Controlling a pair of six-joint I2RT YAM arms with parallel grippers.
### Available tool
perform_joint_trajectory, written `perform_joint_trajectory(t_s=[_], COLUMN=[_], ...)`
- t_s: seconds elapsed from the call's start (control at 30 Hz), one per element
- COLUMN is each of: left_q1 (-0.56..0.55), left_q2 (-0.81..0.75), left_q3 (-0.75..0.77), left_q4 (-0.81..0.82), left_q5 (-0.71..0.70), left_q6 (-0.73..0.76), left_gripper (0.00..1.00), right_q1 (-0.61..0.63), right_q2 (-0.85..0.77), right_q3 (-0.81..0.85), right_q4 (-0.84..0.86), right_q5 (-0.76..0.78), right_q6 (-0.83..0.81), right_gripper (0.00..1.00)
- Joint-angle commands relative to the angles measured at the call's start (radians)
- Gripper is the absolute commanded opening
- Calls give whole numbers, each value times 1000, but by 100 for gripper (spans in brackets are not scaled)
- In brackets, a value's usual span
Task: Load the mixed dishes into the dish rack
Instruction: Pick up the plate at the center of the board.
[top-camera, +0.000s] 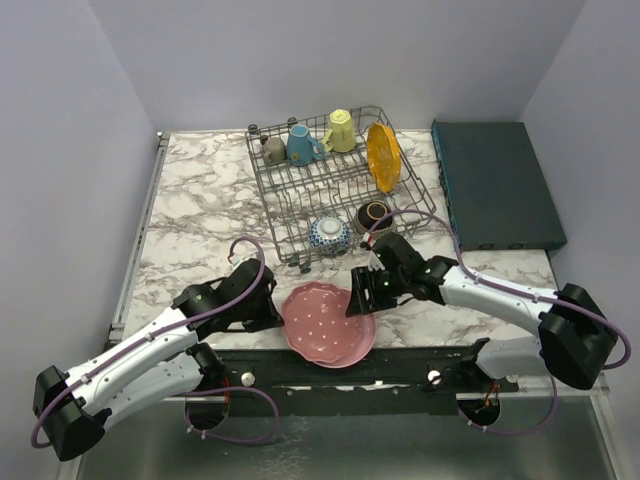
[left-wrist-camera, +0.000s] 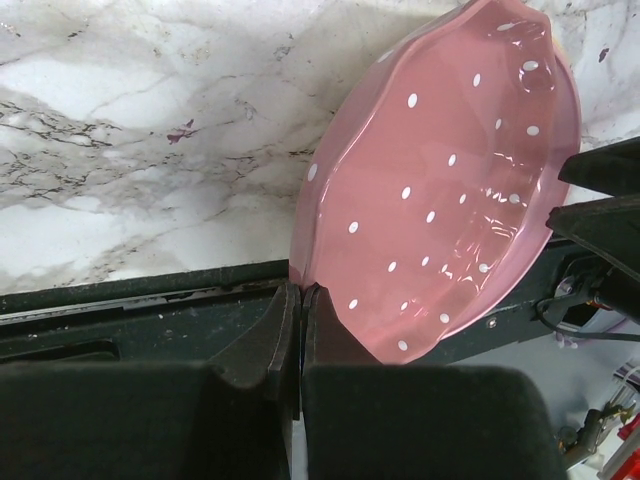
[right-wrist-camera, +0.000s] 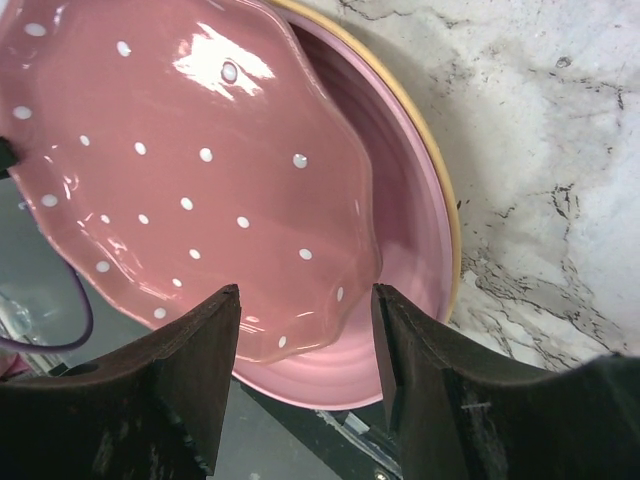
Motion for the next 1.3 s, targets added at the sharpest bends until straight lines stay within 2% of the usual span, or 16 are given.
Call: perform_joint_trajectory(t_s=[0.0,0.77,1.27], left_q1=[2,1,-2], left_q2=[-37,-57,11], left_q3=[42,-26,-70], left_q4=[-24,-29,-1], left_q5=[-48,-13,-22], left_q6=[-38,-108,-159], left_gripper=[0,0,0], right_q1=[21,51,50], right_q2=[26,160,94], right_q3=[26,-72,-182], right_q4=[-12,205,300], right_q5=[68,21,-35], right_q6=[14,83,139], right_gripper=[60,61,61])
